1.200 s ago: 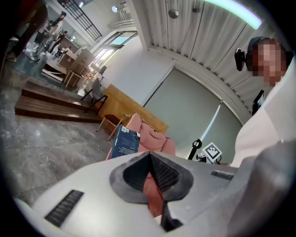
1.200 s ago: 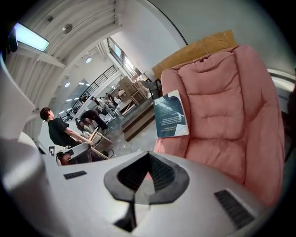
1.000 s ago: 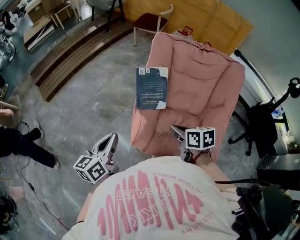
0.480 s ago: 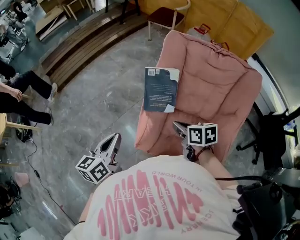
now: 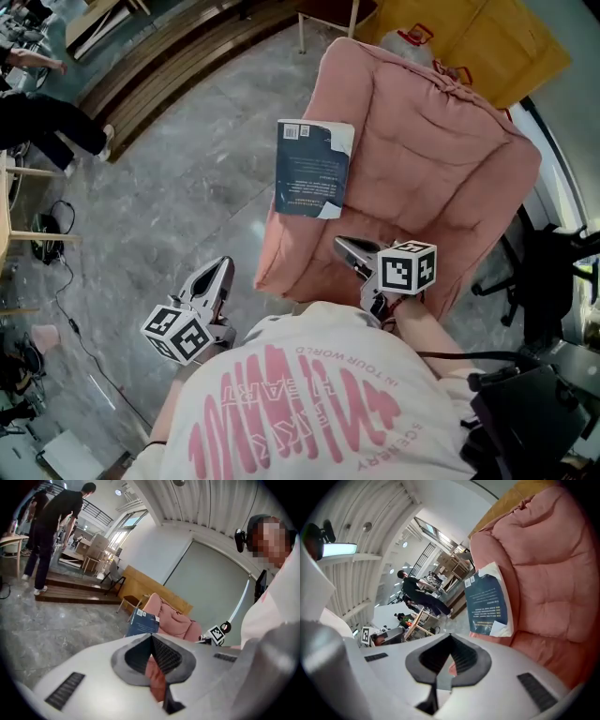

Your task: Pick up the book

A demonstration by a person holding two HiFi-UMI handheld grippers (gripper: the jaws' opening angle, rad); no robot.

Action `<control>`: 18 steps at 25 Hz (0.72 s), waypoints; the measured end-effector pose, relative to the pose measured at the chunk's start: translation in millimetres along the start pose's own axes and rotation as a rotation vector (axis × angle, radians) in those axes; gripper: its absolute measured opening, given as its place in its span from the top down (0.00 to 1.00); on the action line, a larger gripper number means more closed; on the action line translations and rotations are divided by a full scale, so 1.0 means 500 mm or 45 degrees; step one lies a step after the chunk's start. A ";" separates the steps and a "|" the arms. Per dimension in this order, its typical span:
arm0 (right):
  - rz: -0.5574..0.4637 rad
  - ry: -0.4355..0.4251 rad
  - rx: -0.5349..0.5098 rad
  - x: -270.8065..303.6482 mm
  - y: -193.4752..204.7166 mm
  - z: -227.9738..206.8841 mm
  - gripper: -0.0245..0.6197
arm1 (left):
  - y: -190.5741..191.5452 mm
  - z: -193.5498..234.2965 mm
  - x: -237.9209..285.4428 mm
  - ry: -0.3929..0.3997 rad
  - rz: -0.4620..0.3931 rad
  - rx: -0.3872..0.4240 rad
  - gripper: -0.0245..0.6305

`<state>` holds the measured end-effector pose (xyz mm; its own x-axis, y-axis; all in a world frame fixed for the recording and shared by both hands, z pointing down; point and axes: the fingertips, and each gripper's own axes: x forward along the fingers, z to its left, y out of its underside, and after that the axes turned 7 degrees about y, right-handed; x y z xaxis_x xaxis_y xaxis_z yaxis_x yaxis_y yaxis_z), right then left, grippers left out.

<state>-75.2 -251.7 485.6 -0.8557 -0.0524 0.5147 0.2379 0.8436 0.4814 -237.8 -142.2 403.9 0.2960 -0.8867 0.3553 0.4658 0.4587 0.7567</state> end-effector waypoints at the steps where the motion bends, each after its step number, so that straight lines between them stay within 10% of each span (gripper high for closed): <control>1: -0.005 -0.011 -0.012 0.002 -0.002 -0.007 0.95 | -0.001 0.003 0.007 -0.022 -0.004 0.006 0.95; 9: 0.003 0.034 -0.143 0.028 -0.032 -0.077 0.95 | -0.024 0.026 0.076 -0.086 0.004 0.015 0.95; 18: -0.144 -0.050 0.075 0.037 -0.081 -0.142 0.95 | -0.083 0.012 0.170 -0.091 -0.115 0.204 0.95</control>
<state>-68.3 -324.5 526.0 -0.8933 -0.1292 0.4305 0.1120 0.8636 0.4916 -237.0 -237.2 405.9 0.1964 -0.9284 0.3156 0.3476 0.3669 0.8629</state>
